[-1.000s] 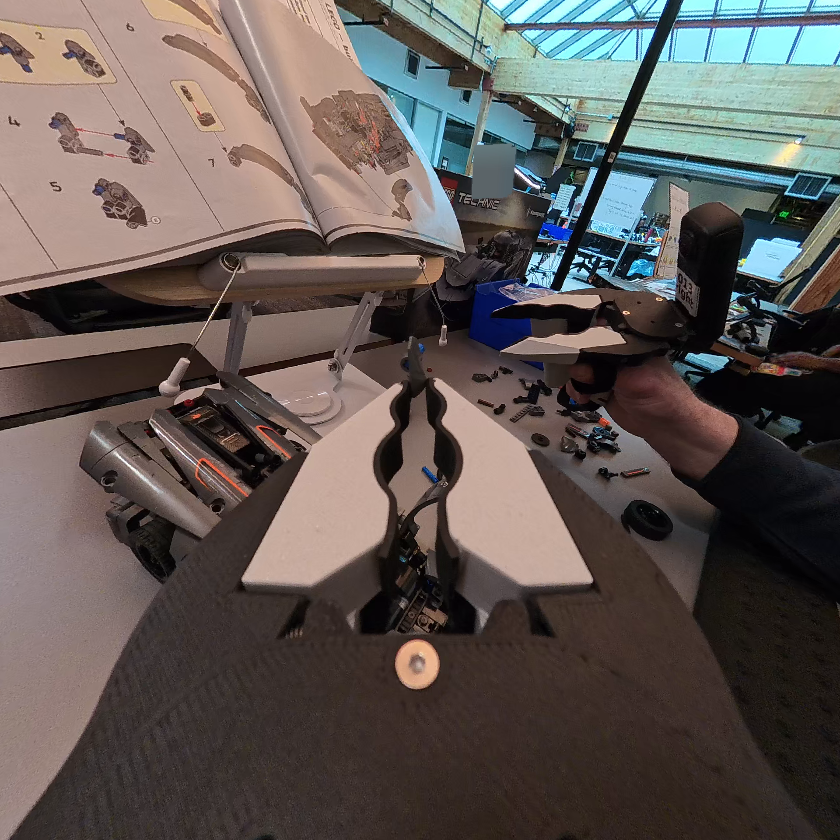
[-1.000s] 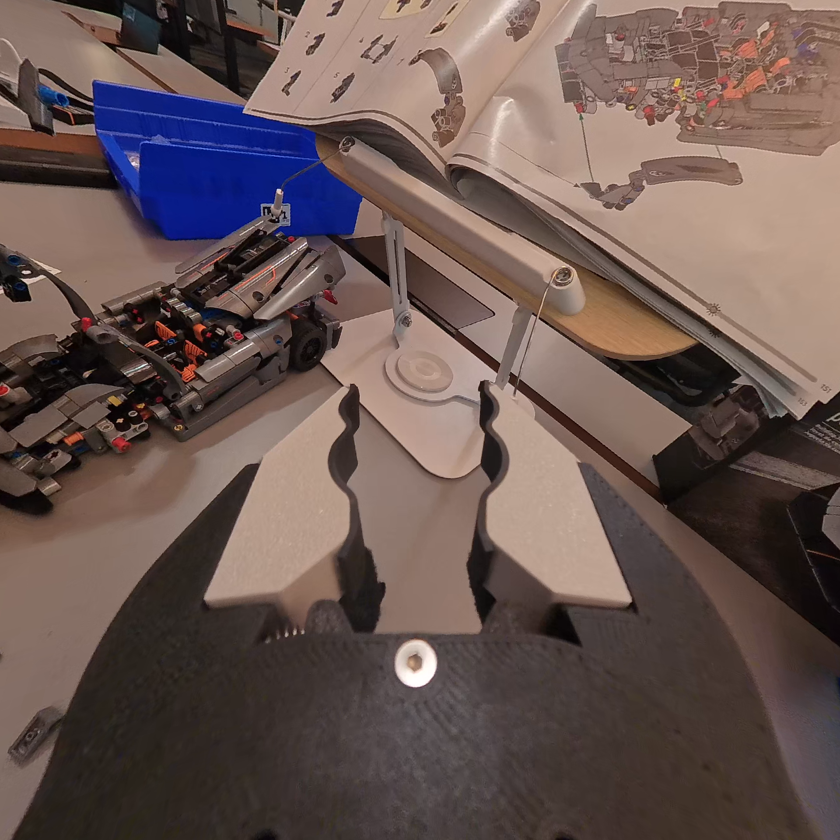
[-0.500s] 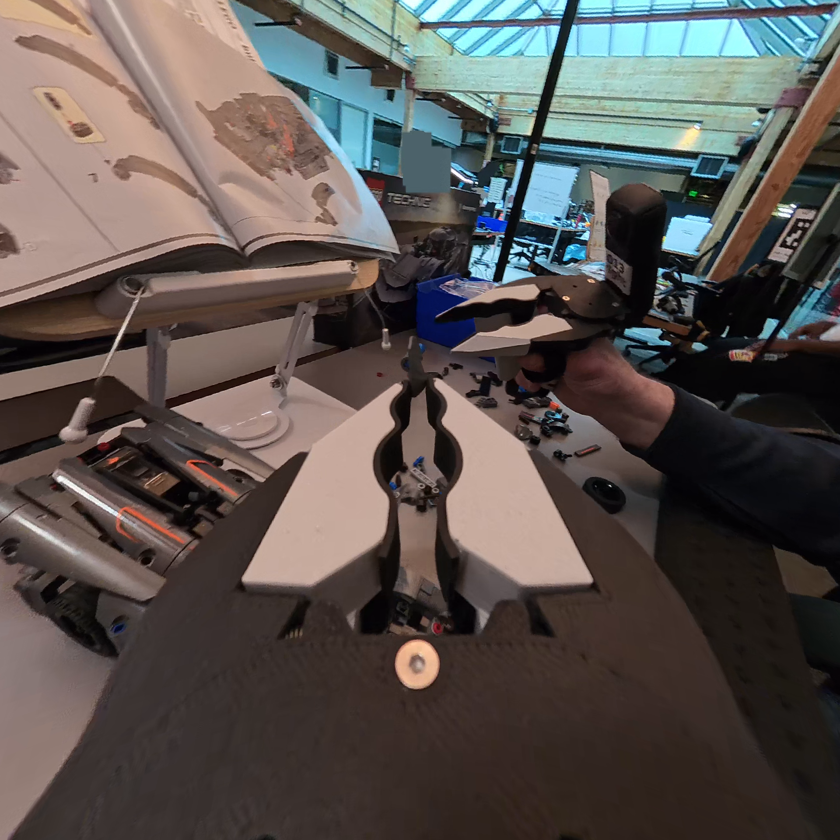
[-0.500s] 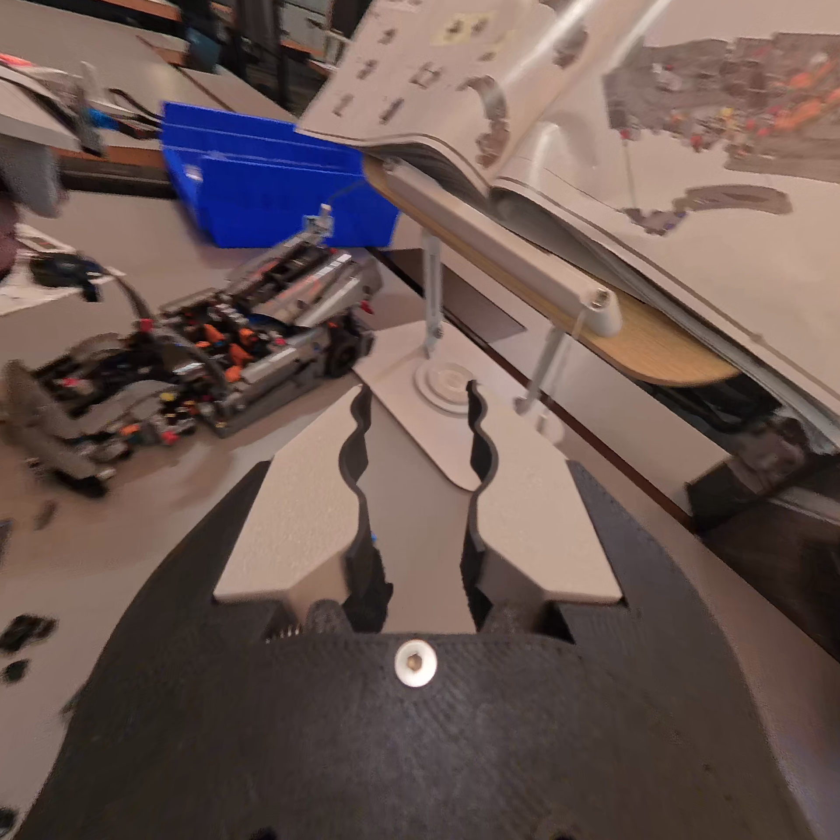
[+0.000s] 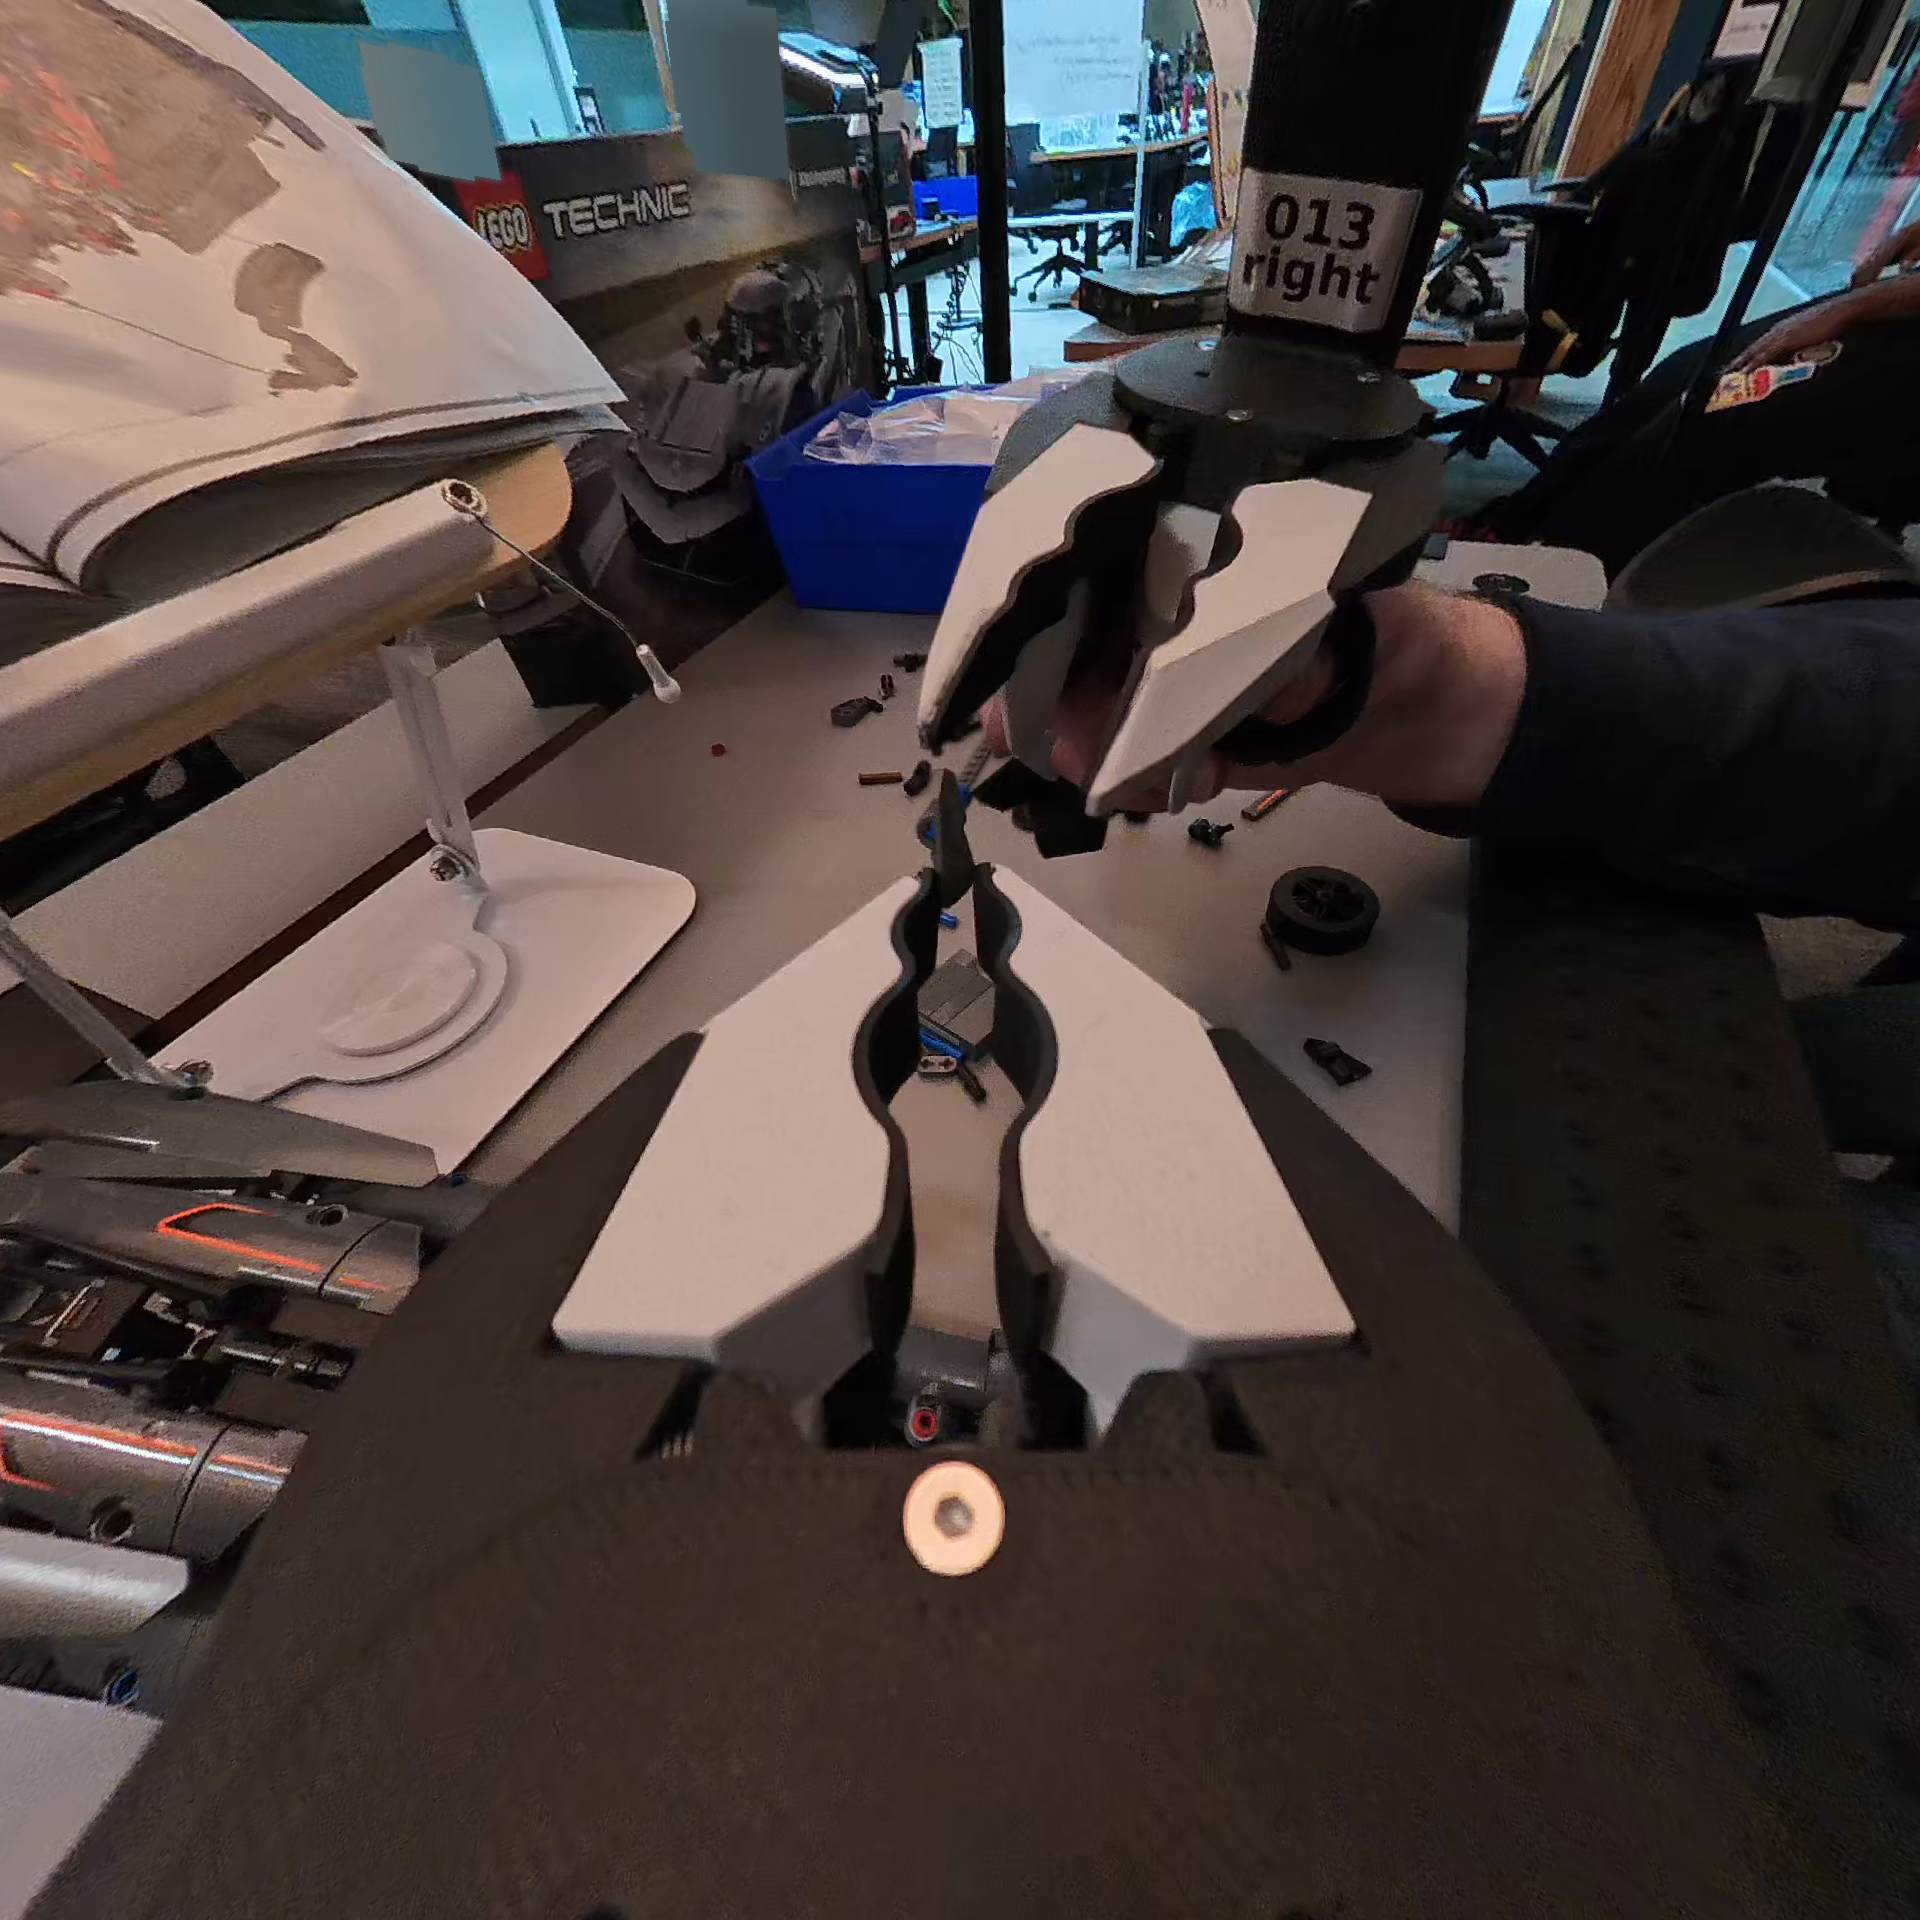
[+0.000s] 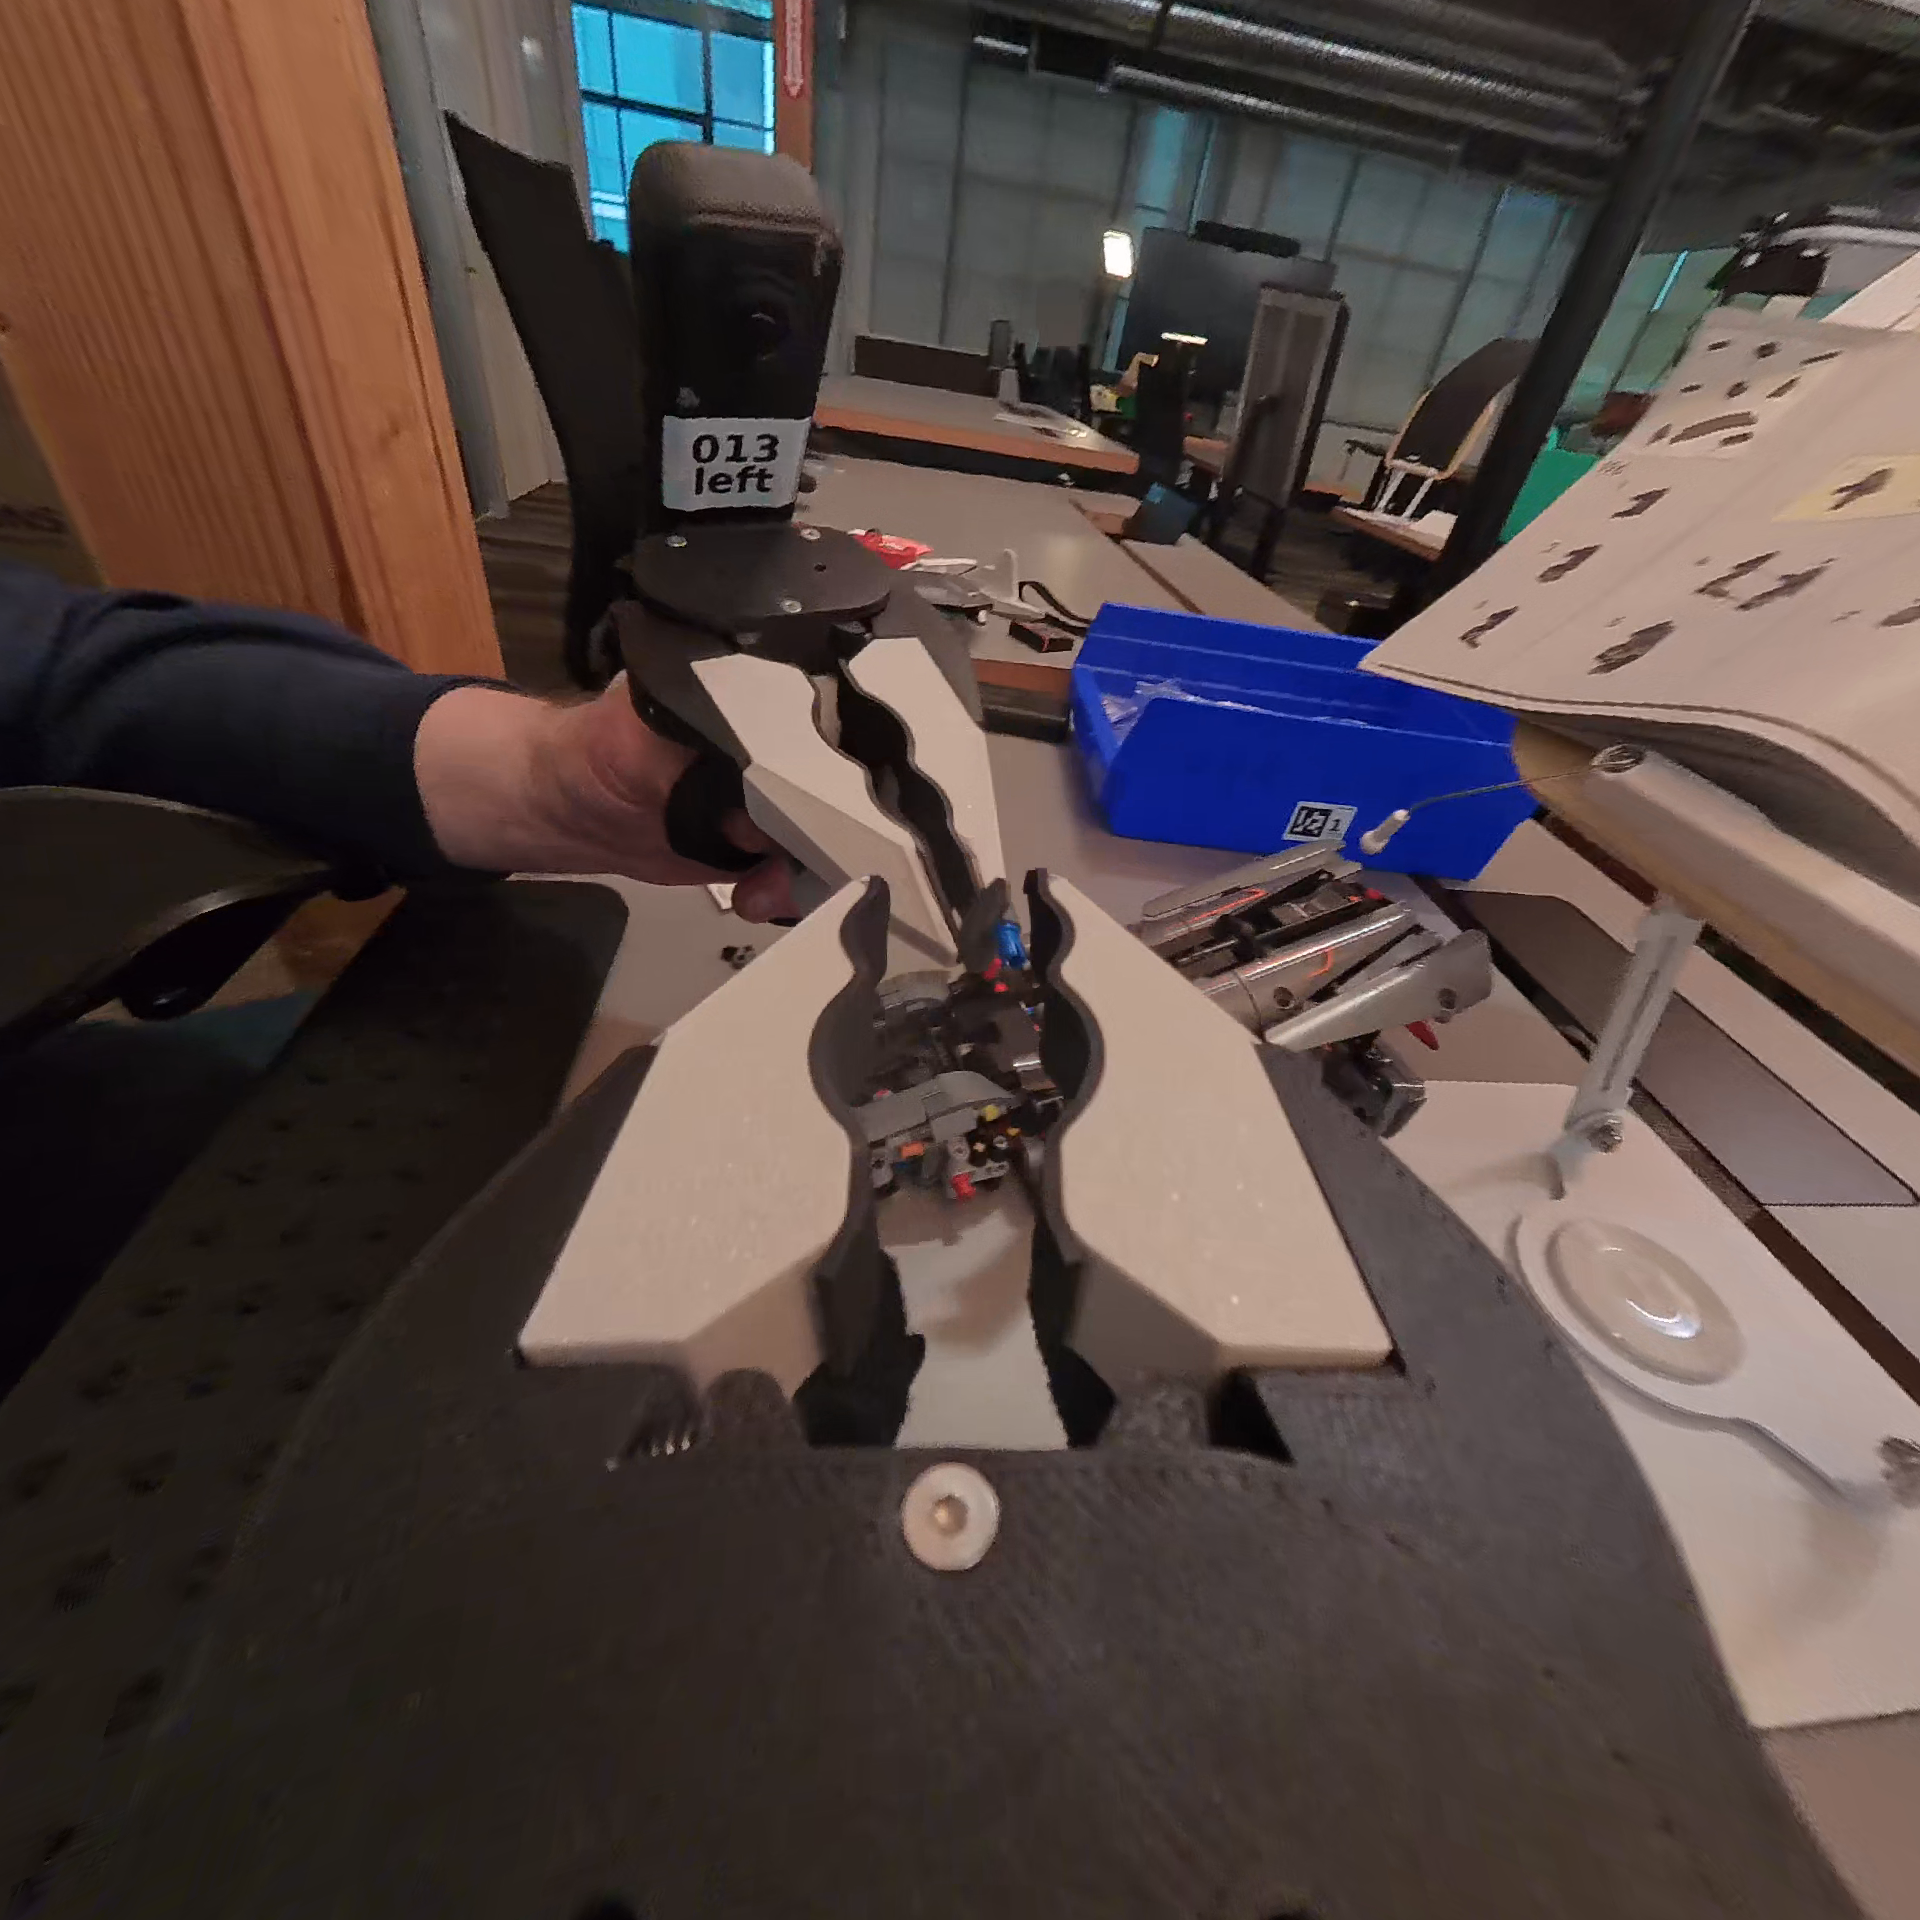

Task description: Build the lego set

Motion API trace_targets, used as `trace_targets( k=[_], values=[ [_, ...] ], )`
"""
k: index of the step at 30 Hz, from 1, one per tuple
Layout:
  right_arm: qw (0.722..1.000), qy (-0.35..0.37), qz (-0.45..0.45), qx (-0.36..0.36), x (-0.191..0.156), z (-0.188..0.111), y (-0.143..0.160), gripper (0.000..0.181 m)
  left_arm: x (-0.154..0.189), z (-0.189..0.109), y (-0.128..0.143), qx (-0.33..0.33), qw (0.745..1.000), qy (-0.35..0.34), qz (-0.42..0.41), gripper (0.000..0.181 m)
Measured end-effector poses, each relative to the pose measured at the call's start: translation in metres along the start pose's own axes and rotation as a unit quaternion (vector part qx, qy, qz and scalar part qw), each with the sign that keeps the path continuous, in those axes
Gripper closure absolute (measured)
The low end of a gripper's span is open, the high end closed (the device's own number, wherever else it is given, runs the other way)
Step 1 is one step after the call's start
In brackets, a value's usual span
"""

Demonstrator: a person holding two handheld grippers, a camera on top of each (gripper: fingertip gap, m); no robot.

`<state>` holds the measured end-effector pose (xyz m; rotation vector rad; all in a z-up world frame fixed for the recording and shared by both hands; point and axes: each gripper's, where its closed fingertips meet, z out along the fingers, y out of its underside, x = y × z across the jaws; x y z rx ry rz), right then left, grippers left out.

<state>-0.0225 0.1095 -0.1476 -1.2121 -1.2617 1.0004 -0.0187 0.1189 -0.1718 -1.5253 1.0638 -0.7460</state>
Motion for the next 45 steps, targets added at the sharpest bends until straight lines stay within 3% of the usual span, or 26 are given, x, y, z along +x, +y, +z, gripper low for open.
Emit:
trace_targets(
  k=[6, 10, 24, 40, 45],
  values=[
    [1.0, -0.003, -0.001, -0.004, -0.003, 0.0024, 0.002, 0.164, 0.0036, 0.0019, 0.0023, -0.006, 1.0, 0.008, 0.003, 0.178],
    [1.0, -0.003, -0.011, 0.003, -0.0041, 0.0005, -0.0002, 0.181, 0.0068, 0.0036, 0.0028, -0.009, 1.0, 0.013, 0.008, 0.177],
    [1.0, 0.003, 0.009, 0.001, 0.0019, -0.0012, 0.0023, 0.168, 0.0046, 0.0018, -0.0003, 0.004, 1.0, 0.011, -0.004, 0.178],
    [1.0, -0.006, 0.006, -0.011, -0.0013, 0.0004, 0.0069, 0.181, 0.0084, 0.0042, 0.0011, 0.0, 1.0, 0.016, 0.003, 0.178],
    [1.0, 0.002, 0.017, -0.007, 0.0027, -0.0003, 0.0057, 0.168, 0.0054, 0.0004, -0.0032, 0.015, 1.0, 0.017, -0.011, 0.178]
  ],
)
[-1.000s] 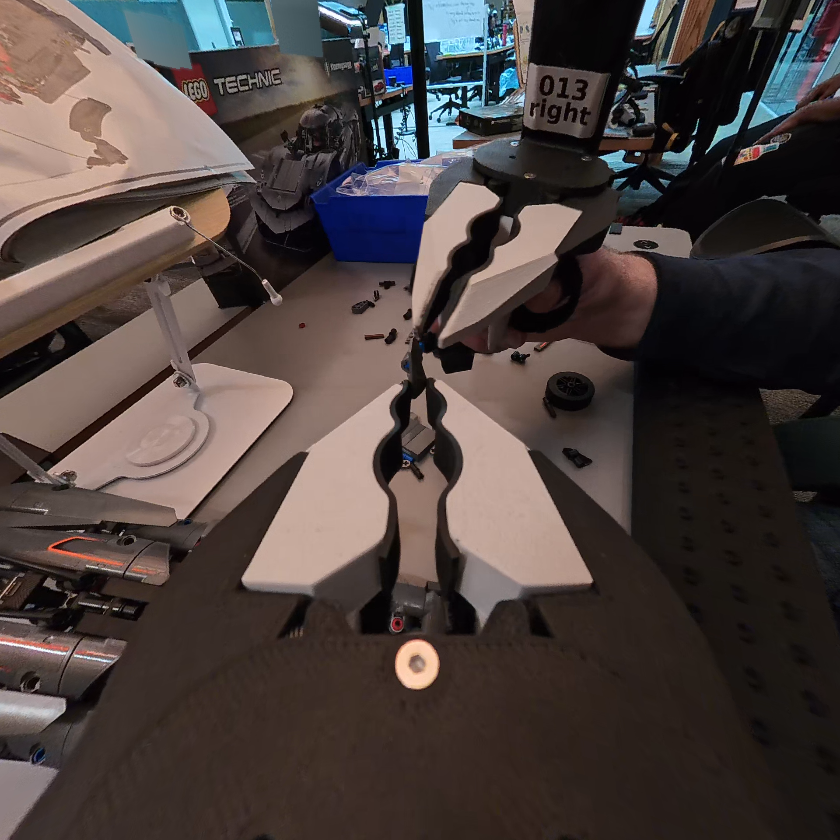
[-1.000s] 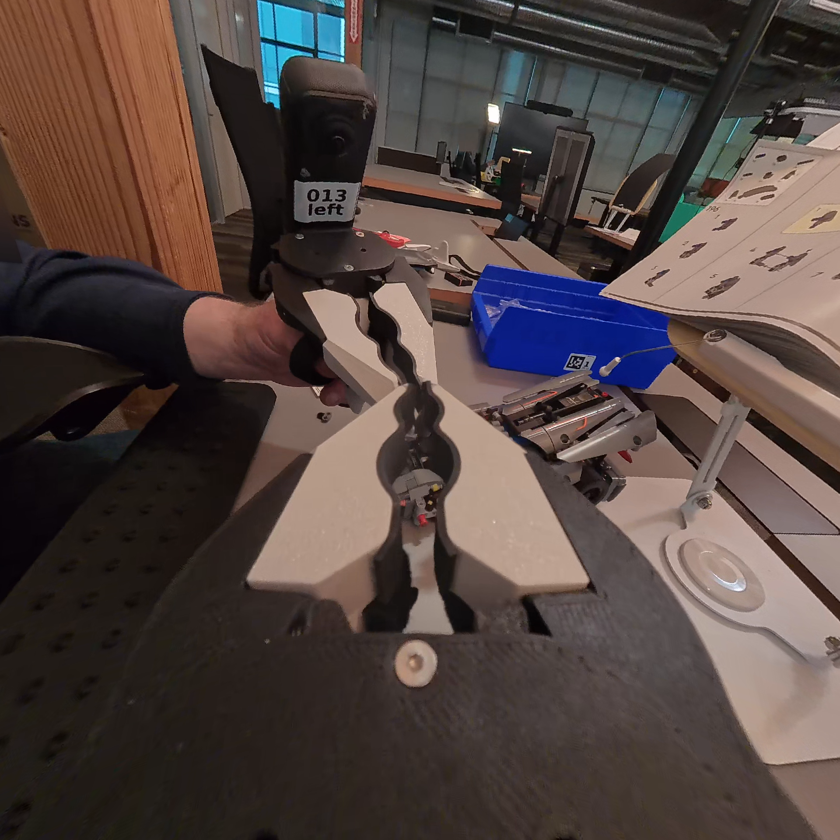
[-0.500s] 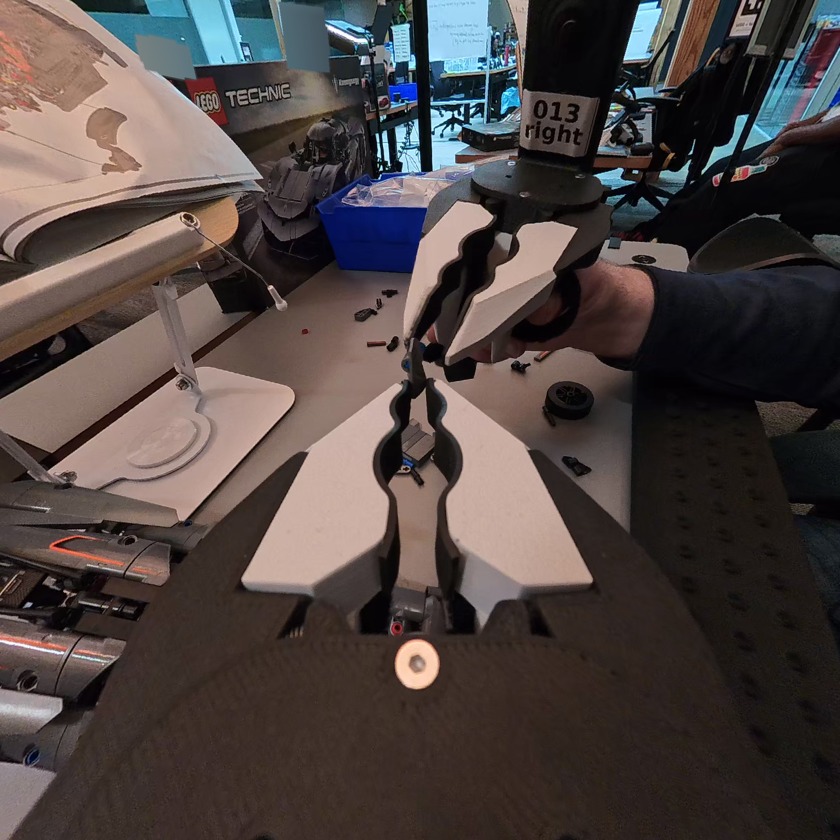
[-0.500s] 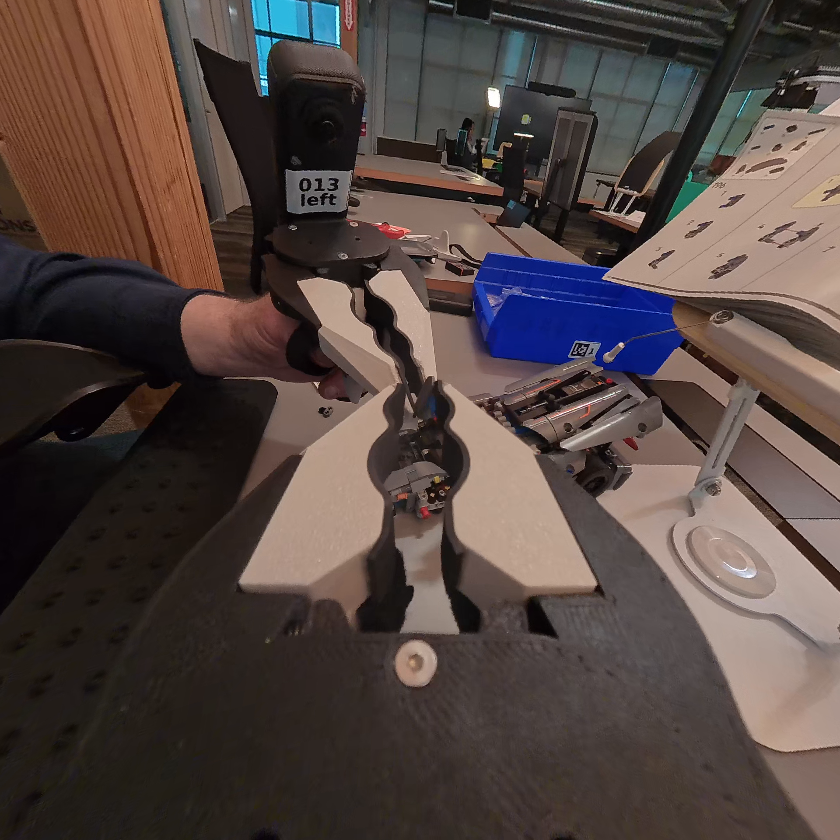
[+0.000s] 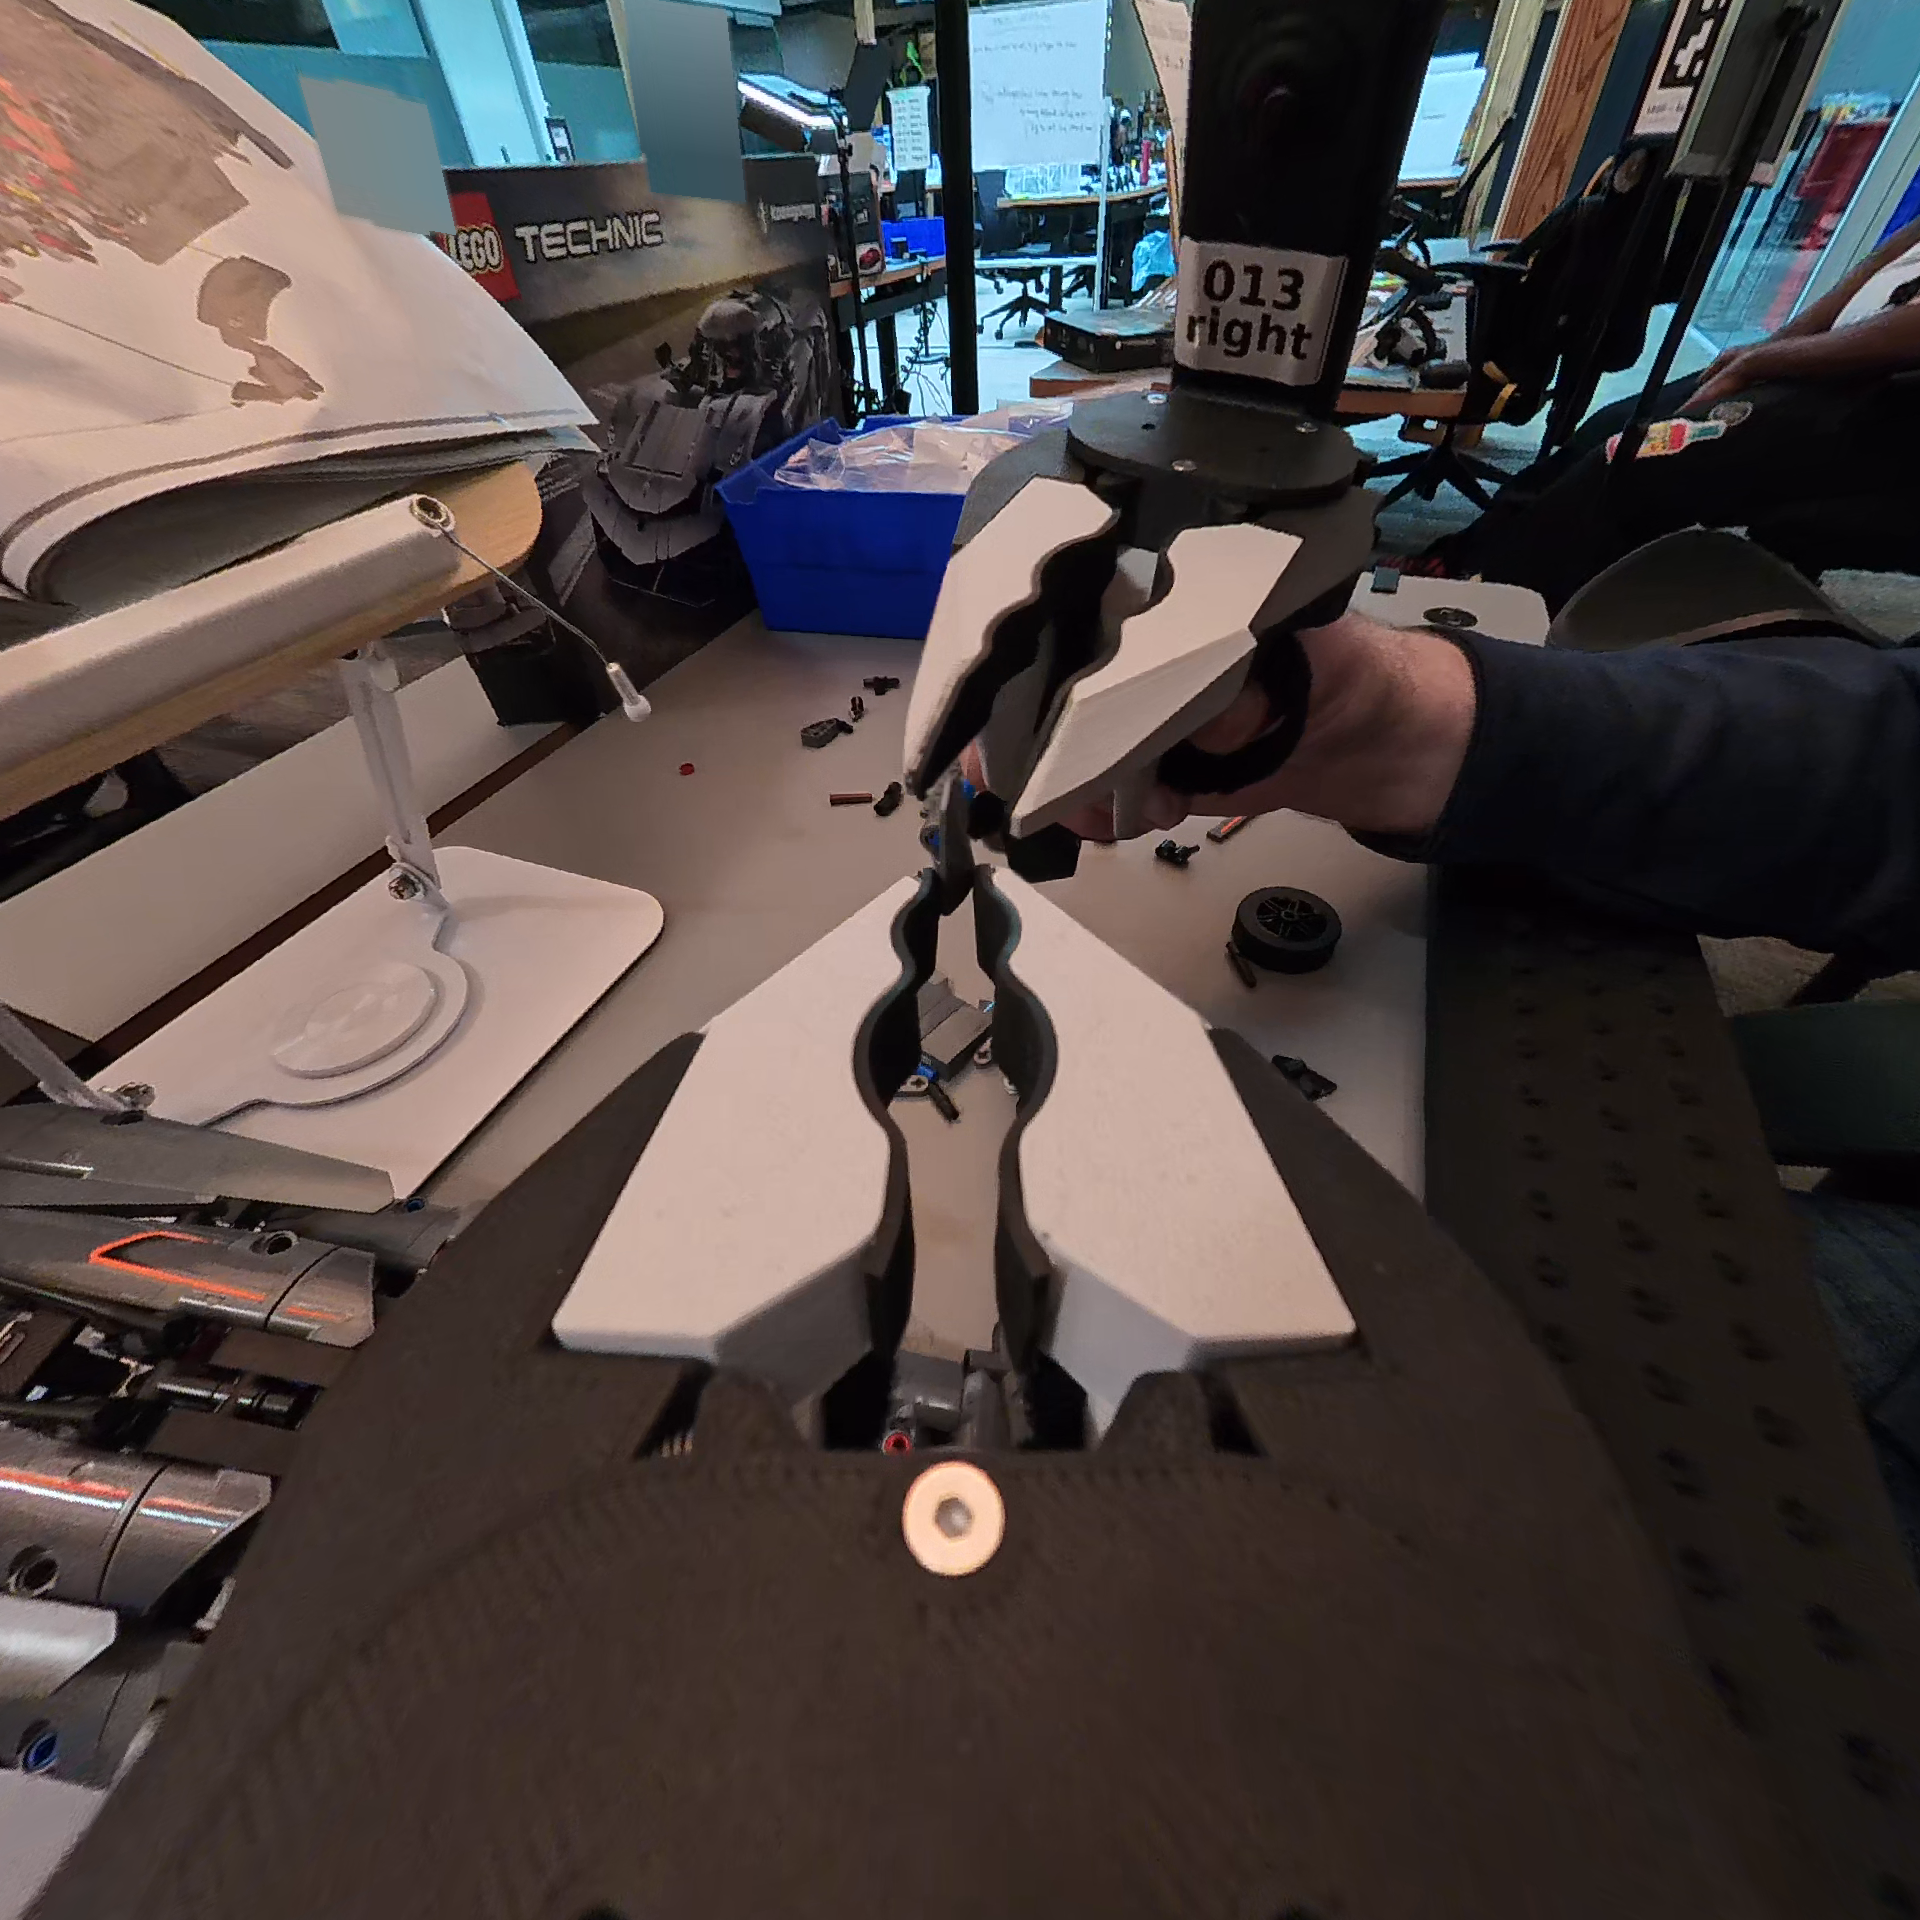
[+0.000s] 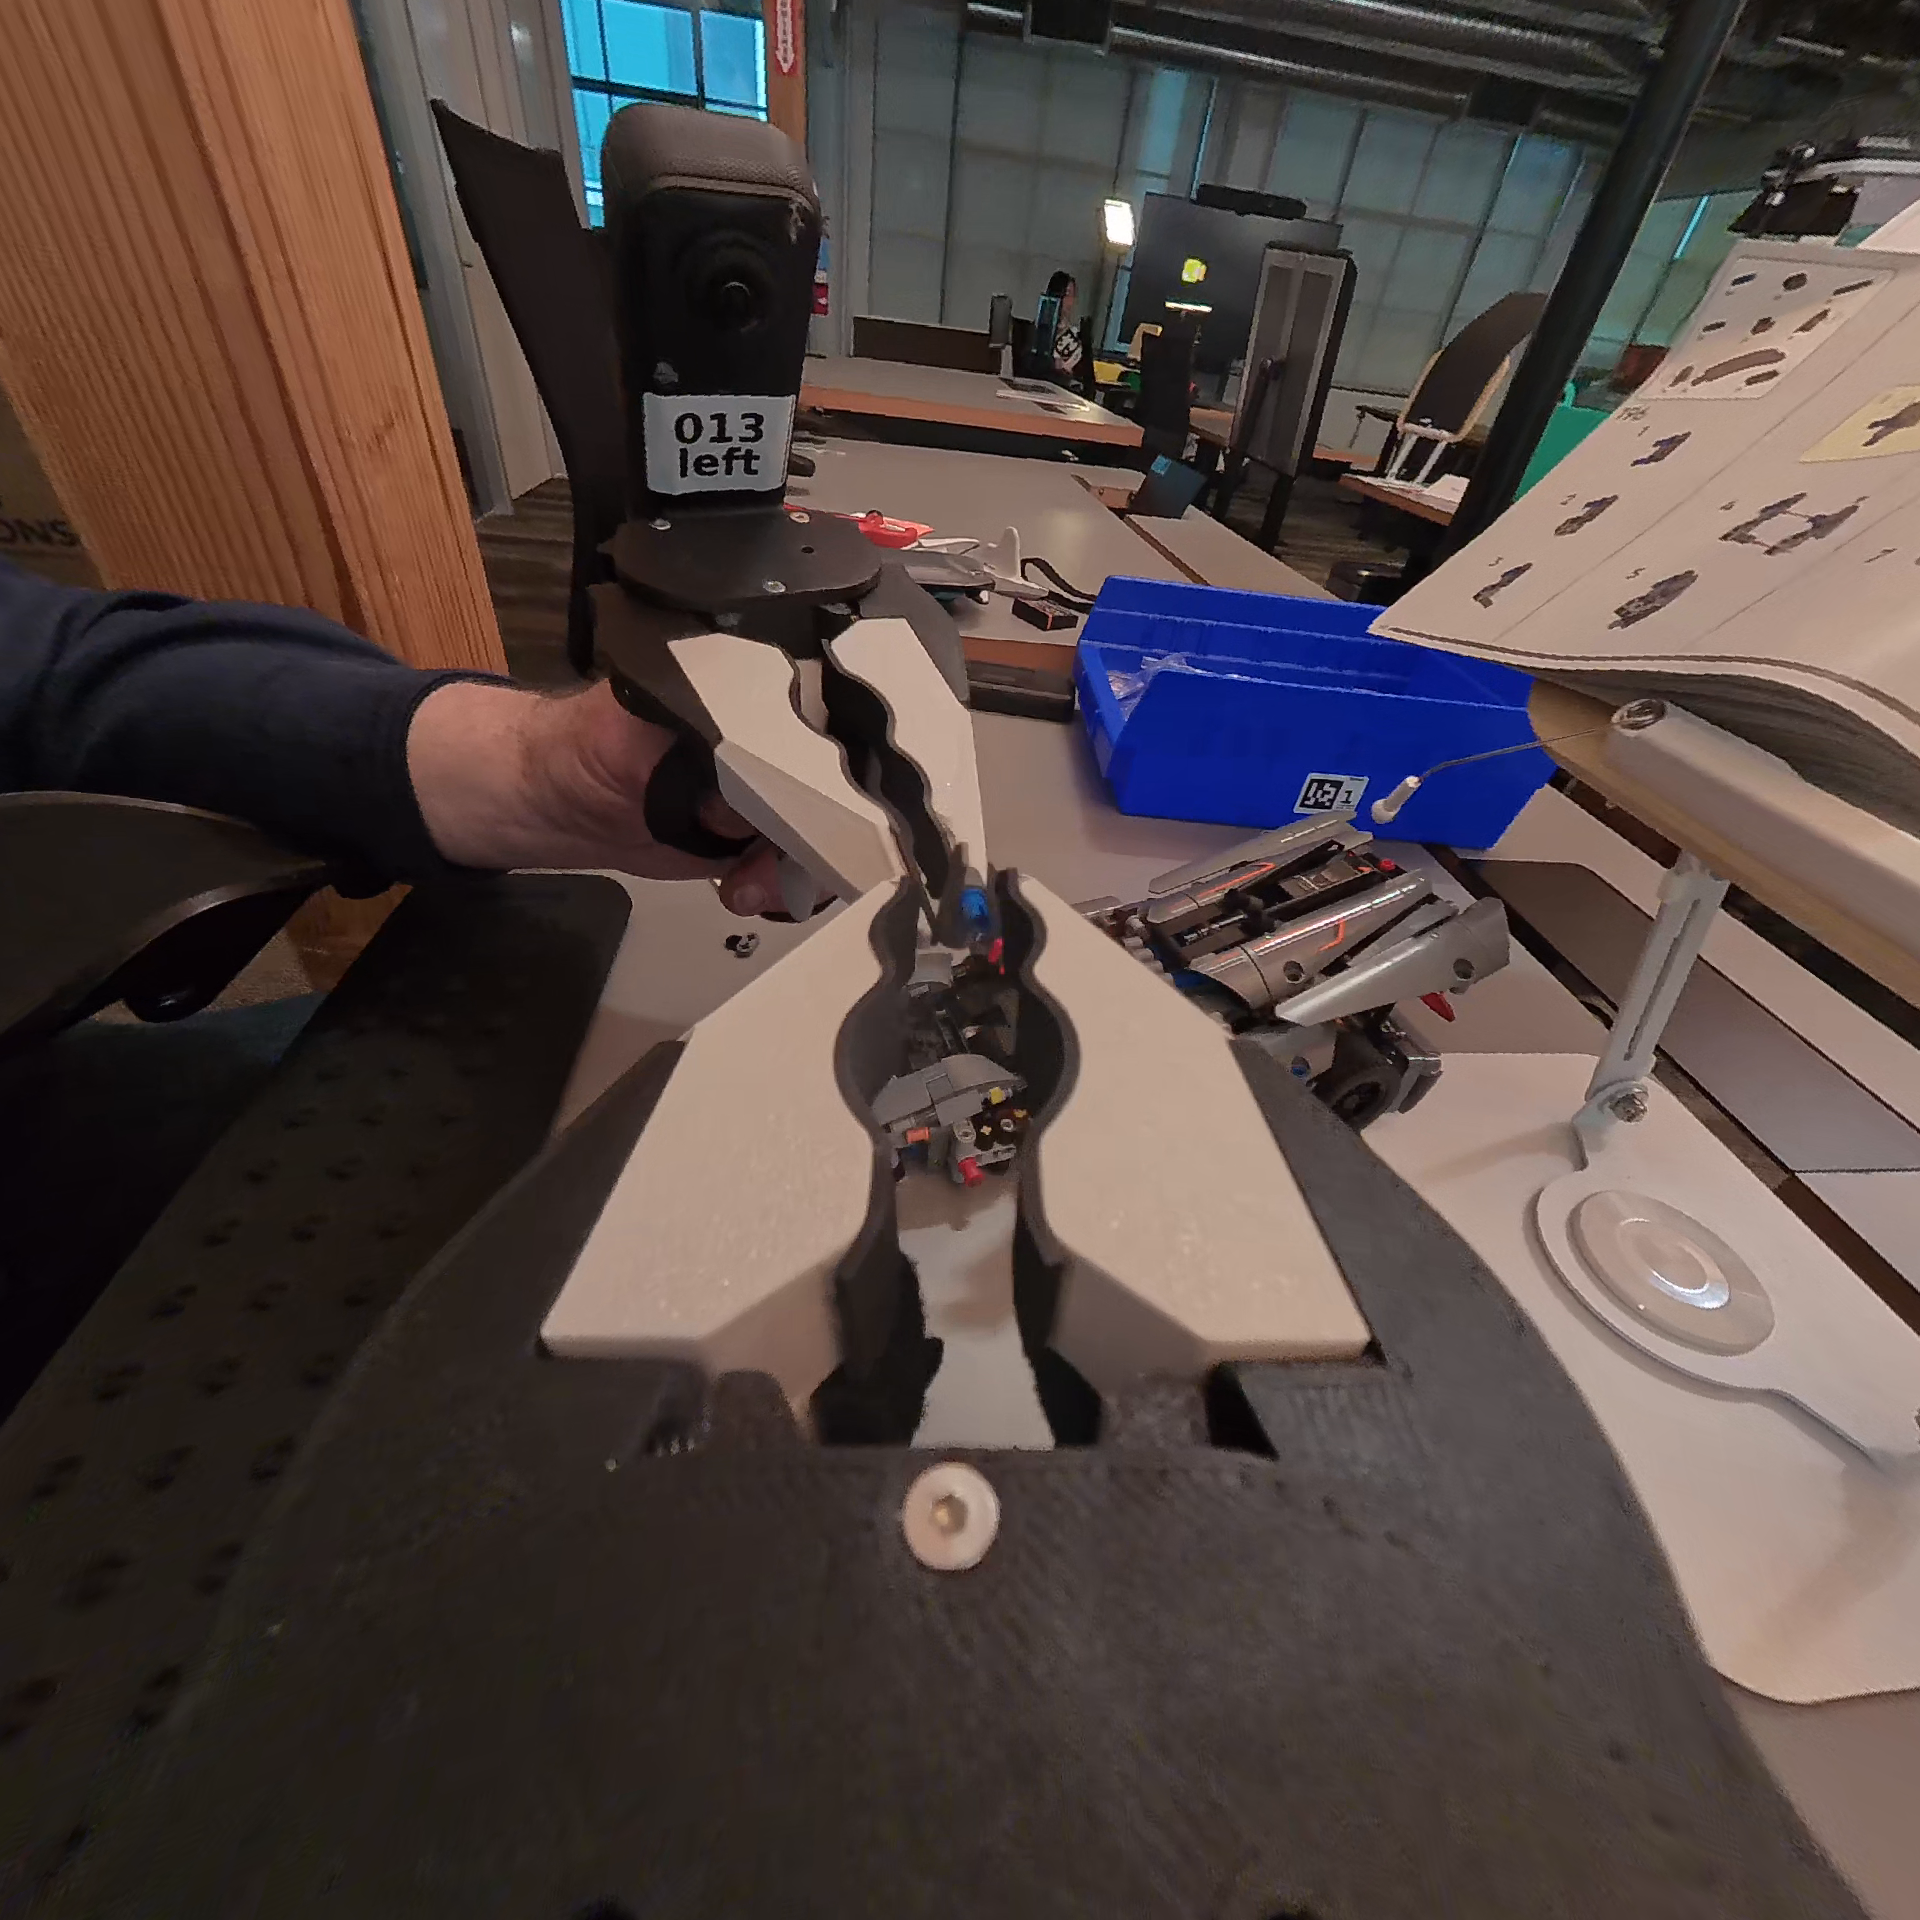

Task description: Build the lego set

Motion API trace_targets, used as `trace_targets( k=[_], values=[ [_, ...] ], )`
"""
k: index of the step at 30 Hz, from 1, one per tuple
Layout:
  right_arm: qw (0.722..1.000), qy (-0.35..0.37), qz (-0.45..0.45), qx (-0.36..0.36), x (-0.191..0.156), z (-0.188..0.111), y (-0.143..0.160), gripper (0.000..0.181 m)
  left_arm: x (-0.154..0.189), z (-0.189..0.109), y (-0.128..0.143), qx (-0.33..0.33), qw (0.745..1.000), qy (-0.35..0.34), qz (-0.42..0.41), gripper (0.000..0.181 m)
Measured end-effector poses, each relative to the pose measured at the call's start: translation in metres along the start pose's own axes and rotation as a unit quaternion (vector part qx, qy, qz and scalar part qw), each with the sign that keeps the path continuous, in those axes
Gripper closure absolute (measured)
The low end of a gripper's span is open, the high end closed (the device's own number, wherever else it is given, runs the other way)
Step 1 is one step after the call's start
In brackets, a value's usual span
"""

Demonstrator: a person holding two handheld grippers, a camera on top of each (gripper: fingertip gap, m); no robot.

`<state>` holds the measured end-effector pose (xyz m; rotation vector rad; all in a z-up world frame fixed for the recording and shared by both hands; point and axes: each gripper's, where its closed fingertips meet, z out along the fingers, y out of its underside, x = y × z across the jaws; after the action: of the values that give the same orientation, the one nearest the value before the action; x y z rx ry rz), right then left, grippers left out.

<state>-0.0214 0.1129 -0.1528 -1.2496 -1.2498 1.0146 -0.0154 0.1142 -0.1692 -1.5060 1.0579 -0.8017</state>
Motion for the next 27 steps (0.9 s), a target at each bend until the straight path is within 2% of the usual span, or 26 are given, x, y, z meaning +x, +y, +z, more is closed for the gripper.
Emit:
trace_targets(
  k=[5, 14, 27],
  values=[
    [1.0, 0.007, 0.008, 0.002, 0.005, -0.002, 0.0, 0.165, 0.0, -0.001, -0.002, 0.007, 1.0, 0.004, -0.005, 0.177],
    [1.0, -0.016, 0.006, -0.014, -0.003, 0.001, 0.006, 0.176, 0.004, 0.0, -0.001, 0.003, 1.0, 0.012, 0.001, 0.177],
    [0.999, -0.022, 0.032, 0.013, 0.001, -0.005, -0.002, 0.172, 0.005, -0.004, -0.009, 0.029, 0.999, 0.026, -0.014, 0.178]
  ],
)
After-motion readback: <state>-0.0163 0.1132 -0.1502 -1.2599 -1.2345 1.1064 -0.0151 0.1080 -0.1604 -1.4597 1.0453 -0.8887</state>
